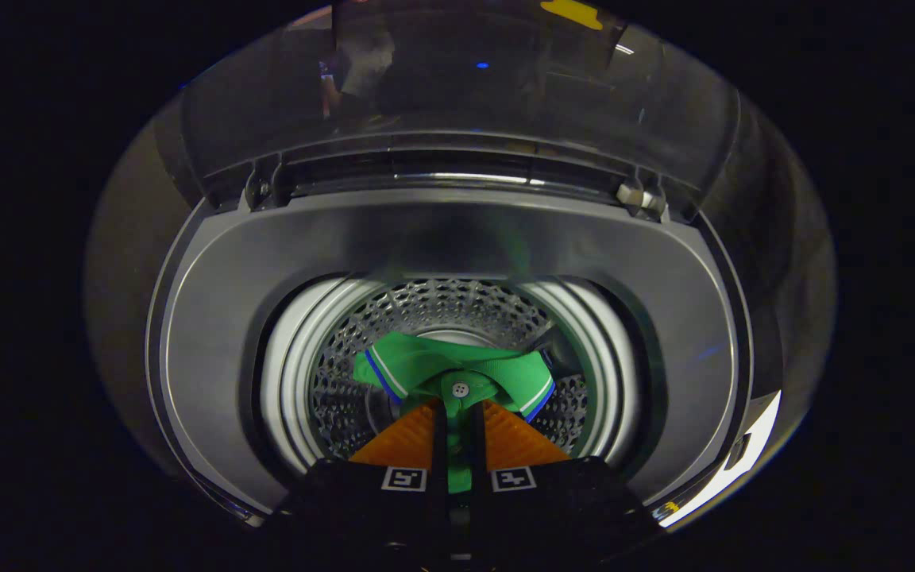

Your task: Put the clothes into the washing machine and then close the washing machine lid.

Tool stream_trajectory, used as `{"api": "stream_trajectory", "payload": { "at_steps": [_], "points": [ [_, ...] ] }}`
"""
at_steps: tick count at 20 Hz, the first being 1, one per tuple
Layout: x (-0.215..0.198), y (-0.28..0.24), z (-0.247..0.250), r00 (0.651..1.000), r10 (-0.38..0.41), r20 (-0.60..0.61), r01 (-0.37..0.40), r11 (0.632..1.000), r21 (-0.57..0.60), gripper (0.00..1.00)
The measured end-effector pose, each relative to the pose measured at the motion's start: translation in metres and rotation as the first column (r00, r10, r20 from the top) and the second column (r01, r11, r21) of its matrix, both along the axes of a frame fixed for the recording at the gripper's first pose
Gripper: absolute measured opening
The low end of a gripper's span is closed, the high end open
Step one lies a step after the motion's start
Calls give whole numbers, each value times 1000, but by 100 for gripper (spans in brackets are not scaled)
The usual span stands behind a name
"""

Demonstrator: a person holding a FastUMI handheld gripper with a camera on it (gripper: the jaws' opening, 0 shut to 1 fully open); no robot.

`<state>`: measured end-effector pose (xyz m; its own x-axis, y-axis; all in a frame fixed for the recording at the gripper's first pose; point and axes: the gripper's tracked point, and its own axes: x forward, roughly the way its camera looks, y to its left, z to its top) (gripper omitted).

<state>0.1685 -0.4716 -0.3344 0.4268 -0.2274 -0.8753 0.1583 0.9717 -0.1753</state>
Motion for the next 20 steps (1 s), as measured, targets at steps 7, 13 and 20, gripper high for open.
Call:
{"api": "stream_trajectory", "payload": {
  "at_steps": [7, 13, 20],
  "points": [
    [4, -7, 13, 1000, 7, 27, -7, 1000, 2, 99],
    [27, 0, 79, 988, 34, 149, -32, 999, -17, 99],
    [73, 7, 218, 926, 60, 373, -39, 997, -65, 99]
  ]
}}
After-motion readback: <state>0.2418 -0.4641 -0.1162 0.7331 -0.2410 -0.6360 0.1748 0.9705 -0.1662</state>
